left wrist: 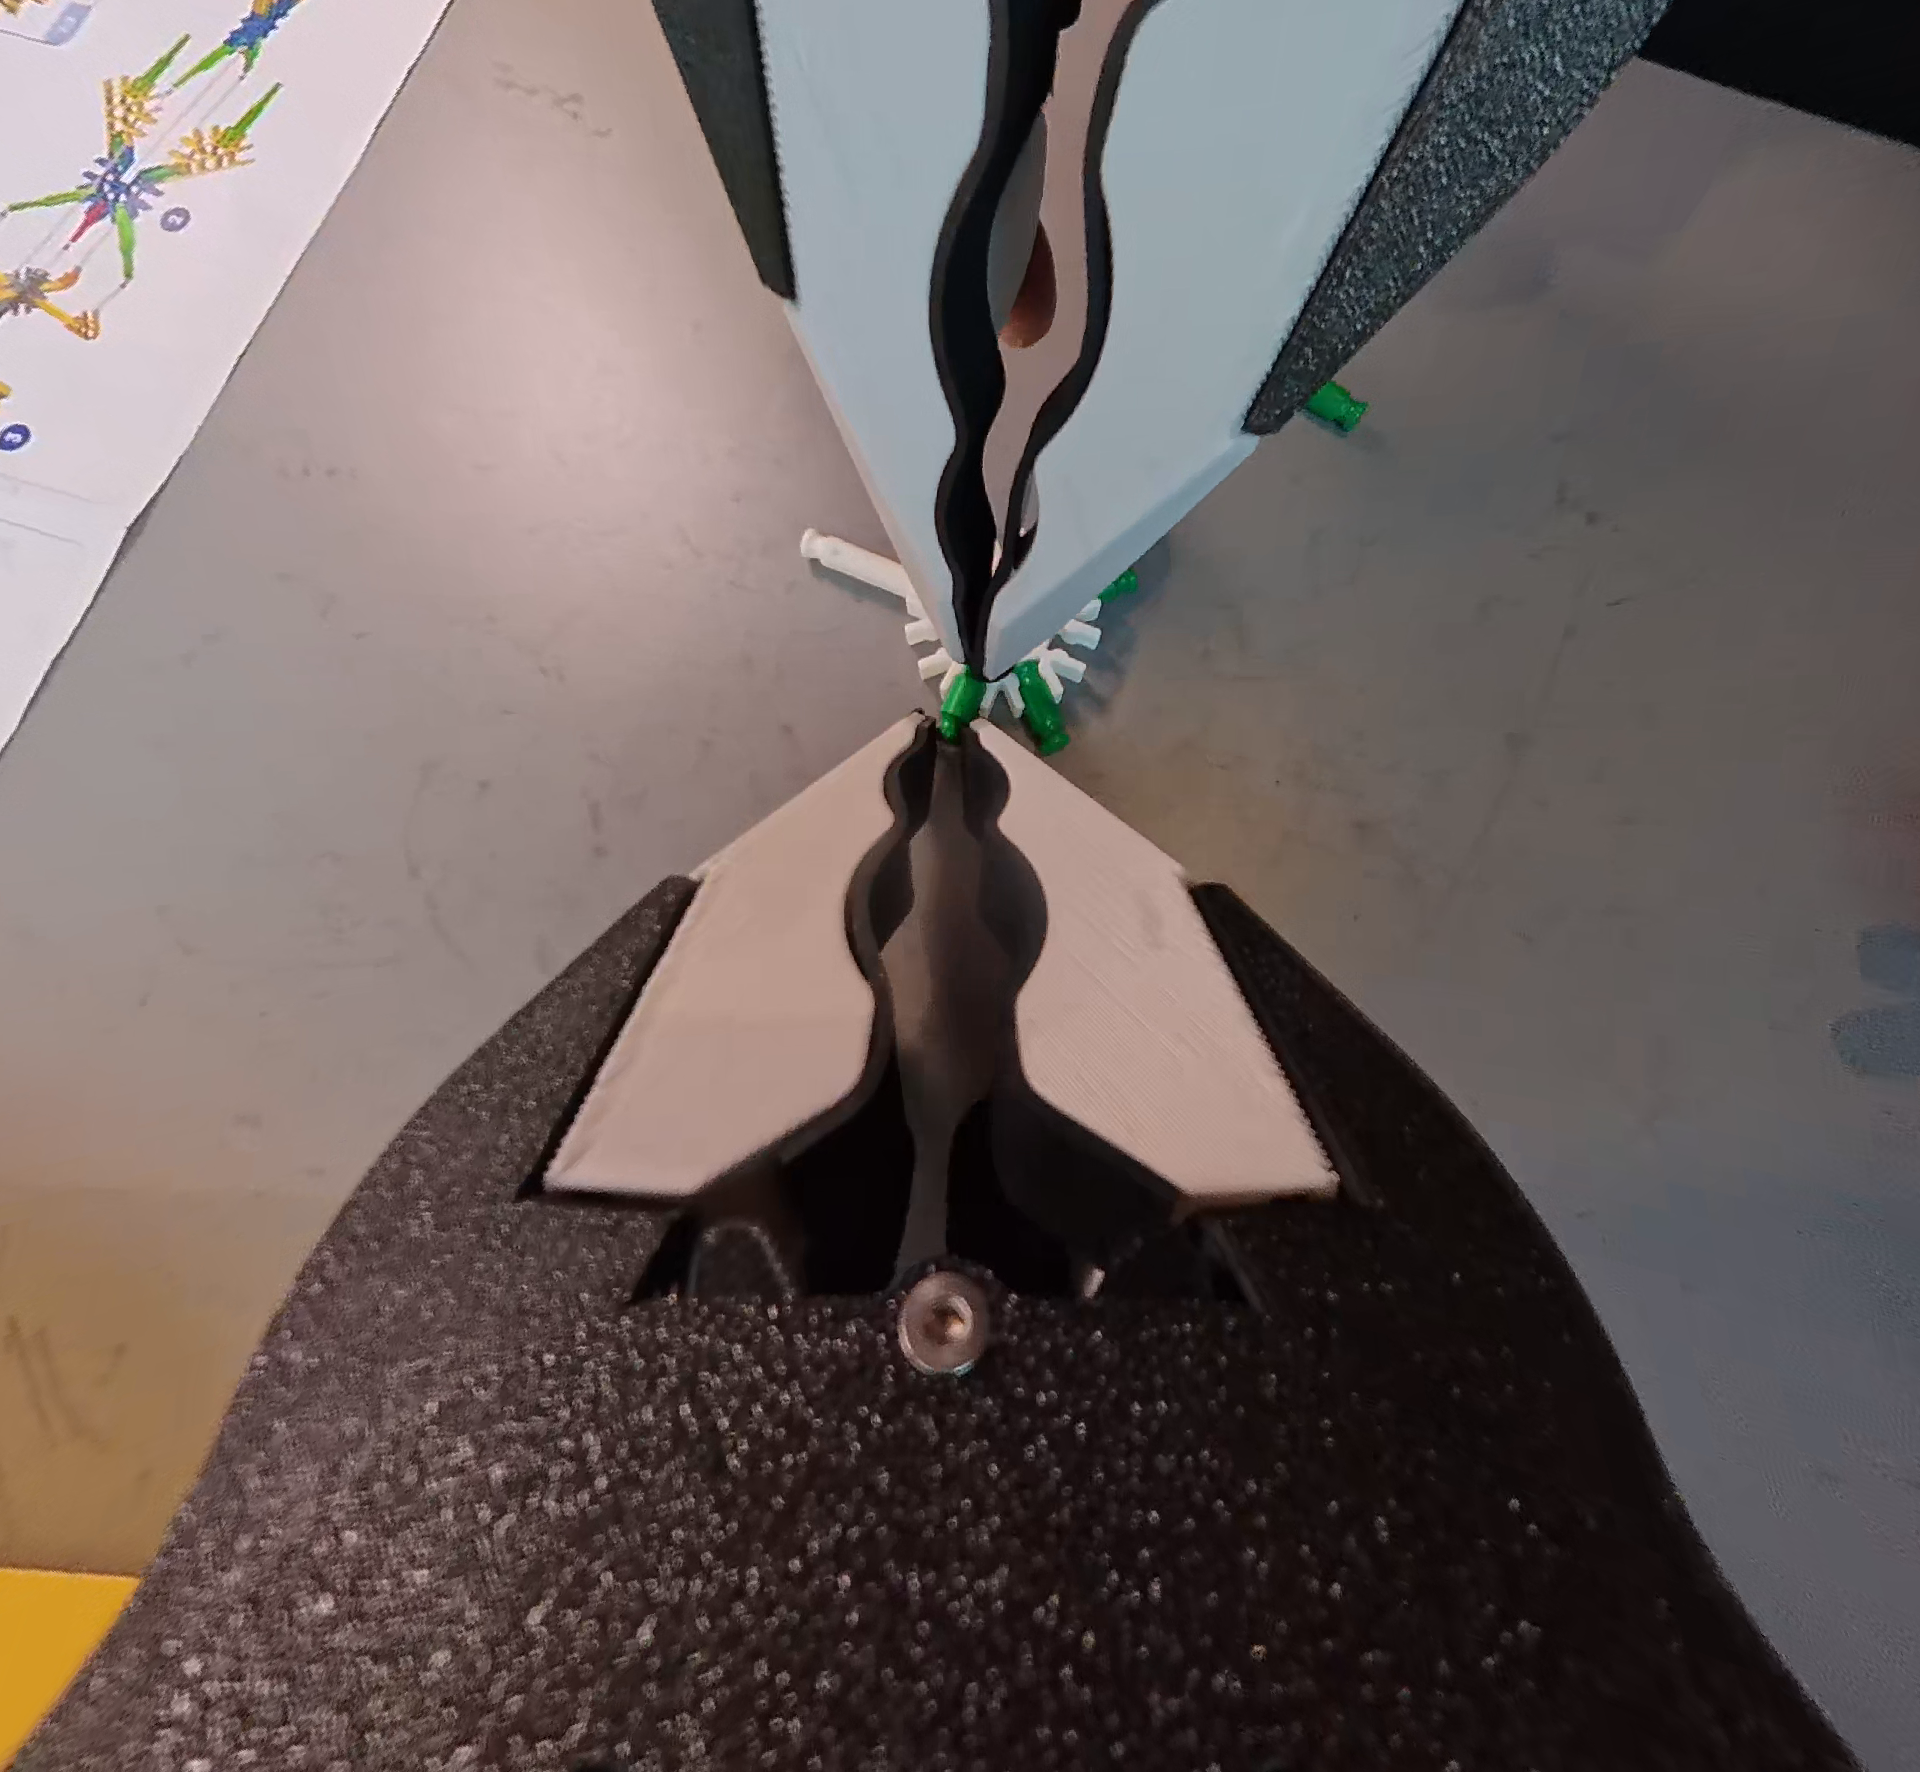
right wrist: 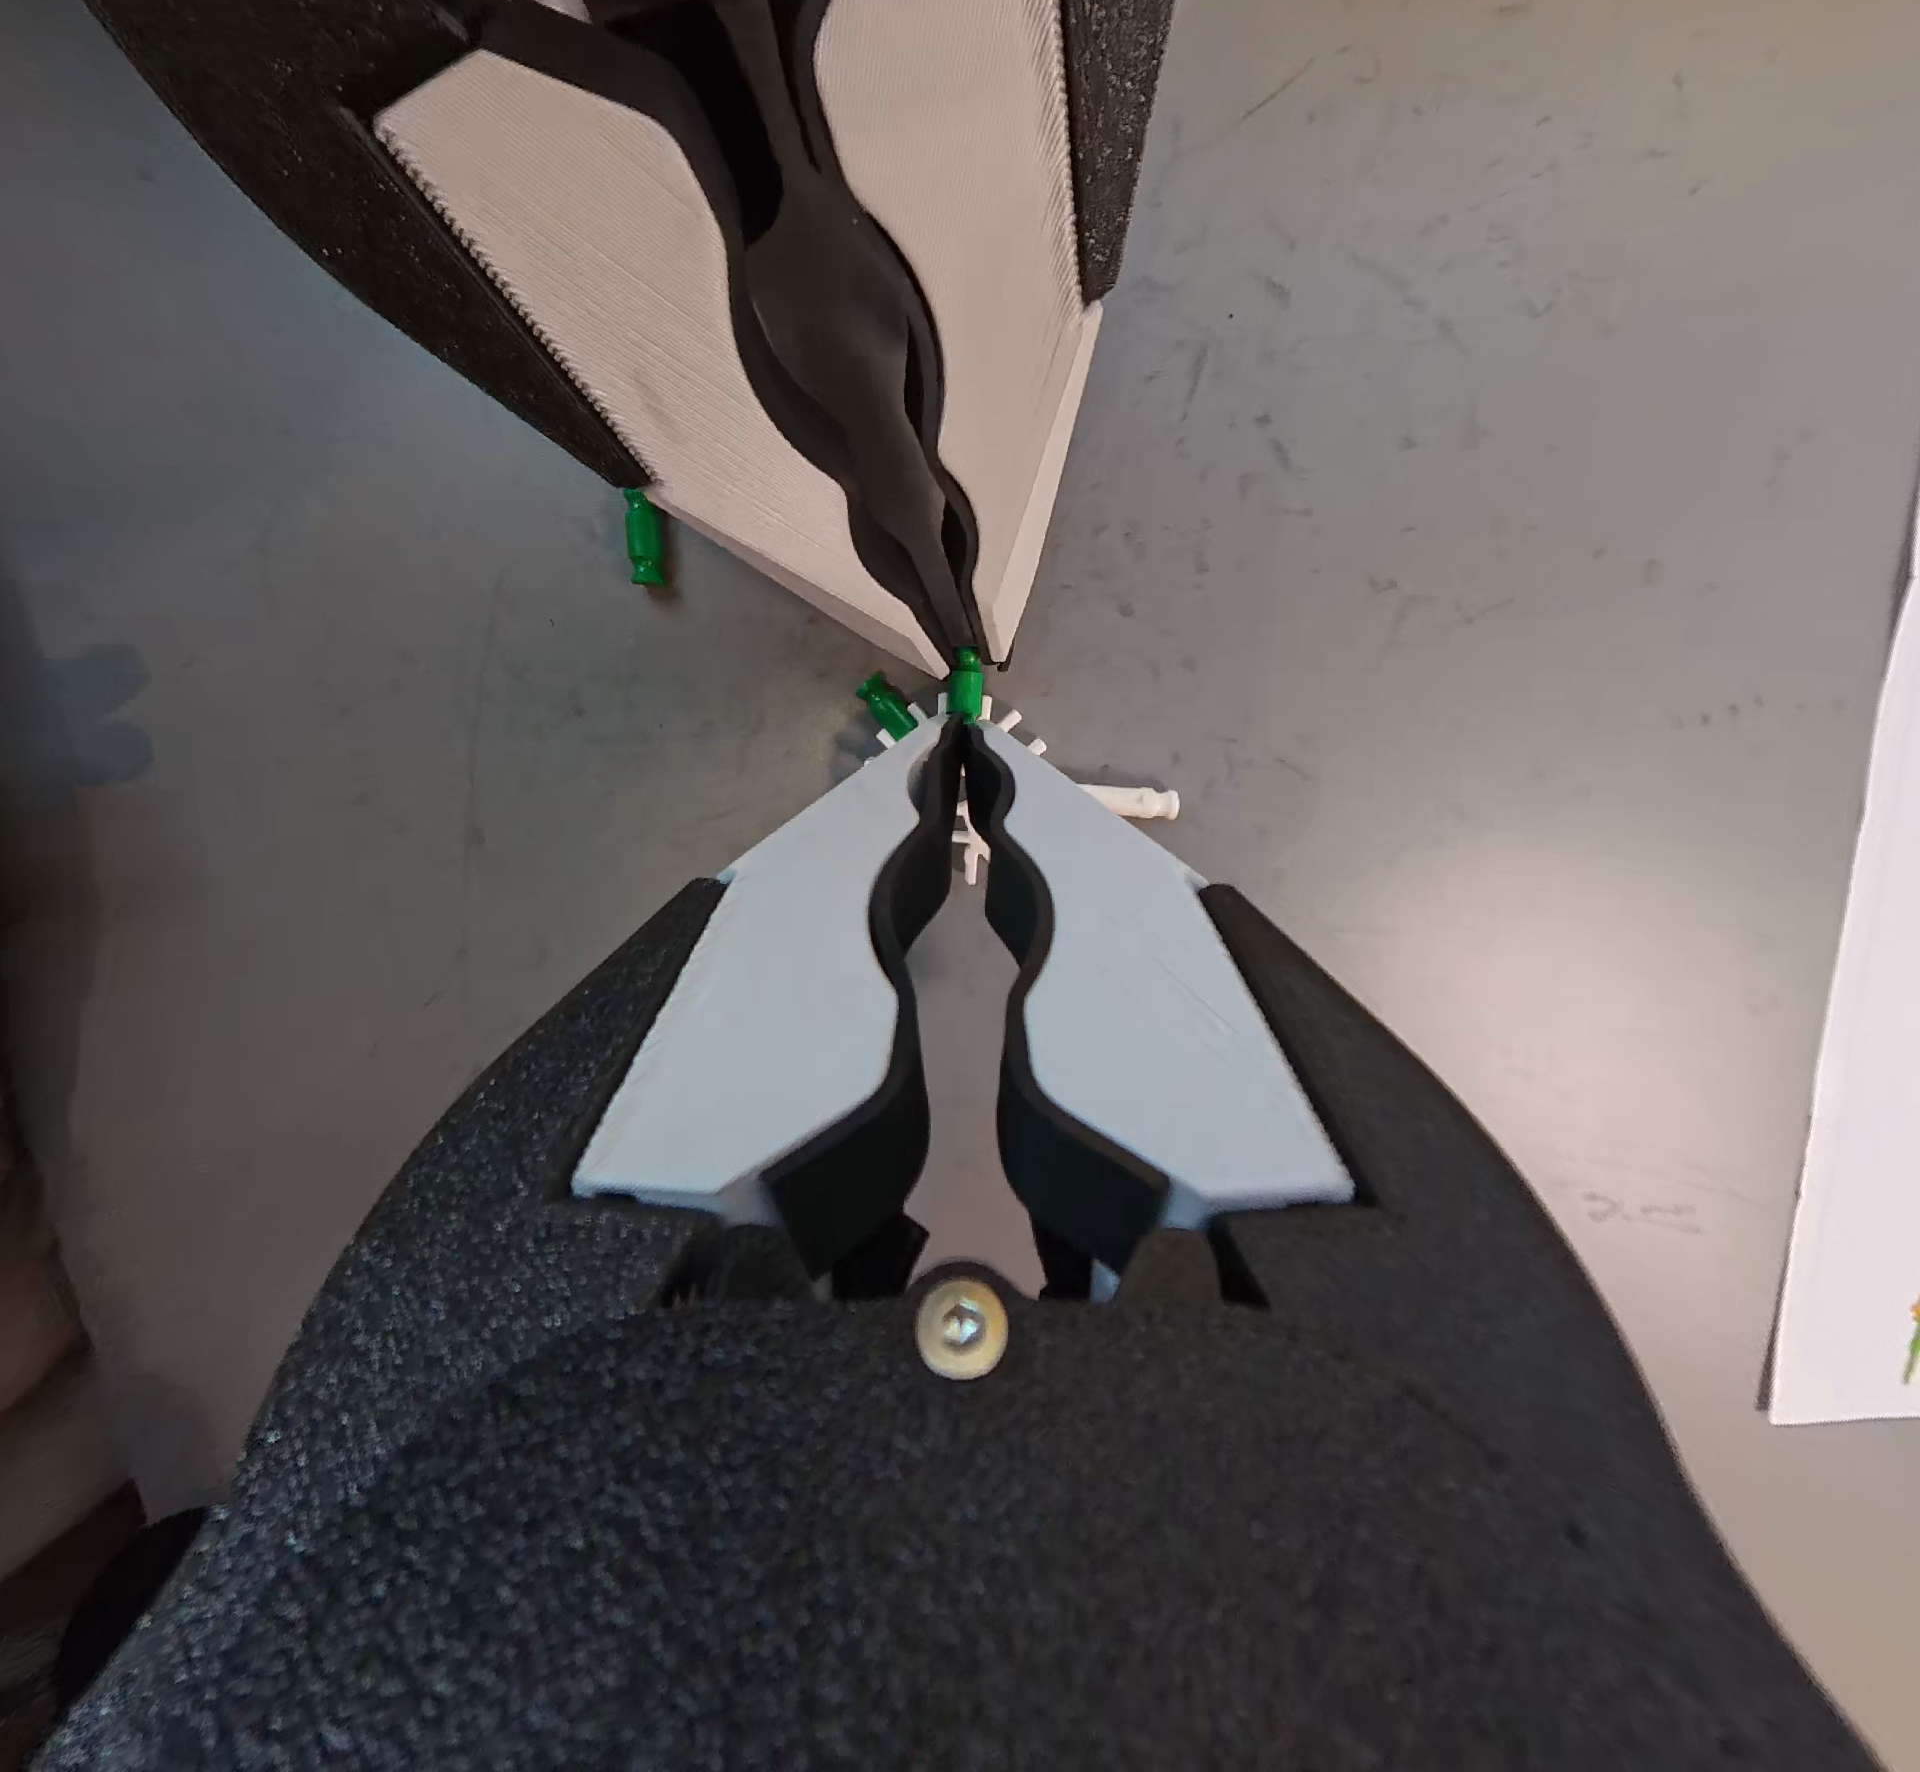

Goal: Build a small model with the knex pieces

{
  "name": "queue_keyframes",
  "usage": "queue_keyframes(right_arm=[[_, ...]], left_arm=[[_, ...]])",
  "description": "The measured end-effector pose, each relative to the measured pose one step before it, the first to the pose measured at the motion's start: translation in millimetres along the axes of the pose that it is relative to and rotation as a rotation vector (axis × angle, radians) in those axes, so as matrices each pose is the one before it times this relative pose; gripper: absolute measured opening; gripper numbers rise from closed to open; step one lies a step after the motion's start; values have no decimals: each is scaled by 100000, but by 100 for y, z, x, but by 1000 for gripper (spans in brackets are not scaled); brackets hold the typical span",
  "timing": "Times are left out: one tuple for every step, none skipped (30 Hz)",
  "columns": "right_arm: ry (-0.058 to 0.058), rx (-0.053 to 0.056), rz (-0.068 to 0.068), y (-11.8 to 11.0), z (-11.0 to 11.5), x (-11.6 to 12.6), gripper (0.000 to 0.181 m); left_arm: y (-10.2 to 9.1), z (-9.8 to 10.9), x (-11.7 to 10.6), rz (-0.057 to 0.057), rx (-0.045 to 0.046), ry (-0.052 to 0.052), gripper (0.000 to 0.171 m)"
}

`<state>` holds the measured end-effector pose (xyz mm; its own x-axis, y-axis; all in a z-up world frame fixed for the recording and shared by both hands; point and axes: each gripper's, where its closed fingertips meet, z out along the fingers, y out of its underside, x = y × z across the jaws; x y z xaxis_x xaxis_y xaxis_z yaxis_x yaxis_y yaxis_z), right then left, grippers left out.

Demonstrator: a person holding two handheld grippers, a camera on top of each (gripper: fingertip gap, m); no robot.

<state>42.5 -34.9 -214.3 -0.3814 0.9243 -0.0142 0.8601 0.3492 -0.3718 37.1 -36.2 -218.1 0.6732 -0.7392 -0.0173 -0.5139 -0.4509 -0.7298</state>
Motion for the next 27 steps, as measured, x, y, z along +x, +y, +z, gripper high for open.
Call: queue_keyframes(right_arm=[[-822,-597,806,-25,9,-14,0],[-698,-540,697,4,7,-4,0],[-644,-483,819,-5,10,-6,0],[-542,-504,662,-1,7,-3,0],[-475,-510,540,1,6,-7,0],[-371,-468,375,9,4,2,0],[-416,-277,472,3,9,-9,0],[-278,-190,677,14,17,-2,0],[129,-321,447,21,-4,-2,0],[550,-556,47,30,4,1,0],[607,-493,-375,32,-3,-10,0],[208,-881,-255,185,68,-14,0],[-456,1179,812,-69,33,-33,0],[-185,1035,198,-41,1,-1,0],[169,833,246,-19,3,-13,0],[299,472,12,-4,3,-5,0],[109,248,57,-2,7,-12,0],[-48,-48,25,-2,0,-5,0],[-129,-243,-38,-7,8,2,0],[-145,-220,-202,1,-5,-5,0],[-151,-153,-310,4,6,-1,0],[-127,56,-204,-8,4,-3,0],[-78,80,-424,-8,17,-12,0],[-77,-17,-382,-7,4,-12,0],[-320,97,-255,-4,1,1,0],[-578,264,57,-9,2,-1,0],[-661,336,100,-4,0,-1,0]], left_arm=[[75,65,7,-32,-183,-225,4],[33,38,10,814,-46,-282,4],[22,9,-4,604,123,-44,4],[10,13,9,-553,487,515,4],[6,12,15,-1397,738,929,4],[-1,-4,6,-620,957,746,4],[-2,-5,-2,397,608,-2,4],[-2,-1,-3,678,195,-657,4],[-5,-6,-4,115,106,-632,4],[7,-16,-12,-50,98,180,4],[-8,-67,-1,-607,28,1548,5],[-247,-186,13,-2840,935,2830,5],[5,-171,8,-3379,-894,2926,5],[-207,-154,-49,-2017,1486,1408,5],[-296,-134,62,-466,2596,738,4],[-16,0,181,690,310,609,3],[44,86,-1,1429,-303,-1179,2],[-122,75,44,1464,515,-971,0],[-138,93,220,538,225,464,0],[168,221,105,499,-1836,108,0],[-56,112,17,1409,-215,-649,0],[33,4,5,951,-1112,-637,0],[79,48,-4,108,-1279,-527,0],[92,94,64,-439,-1176,-92,0],[77,6,12,-687,-1121,56,0],[20,10,15,-1373,-774,732,0],[23,12,20,-1850,-533,1333,0]])
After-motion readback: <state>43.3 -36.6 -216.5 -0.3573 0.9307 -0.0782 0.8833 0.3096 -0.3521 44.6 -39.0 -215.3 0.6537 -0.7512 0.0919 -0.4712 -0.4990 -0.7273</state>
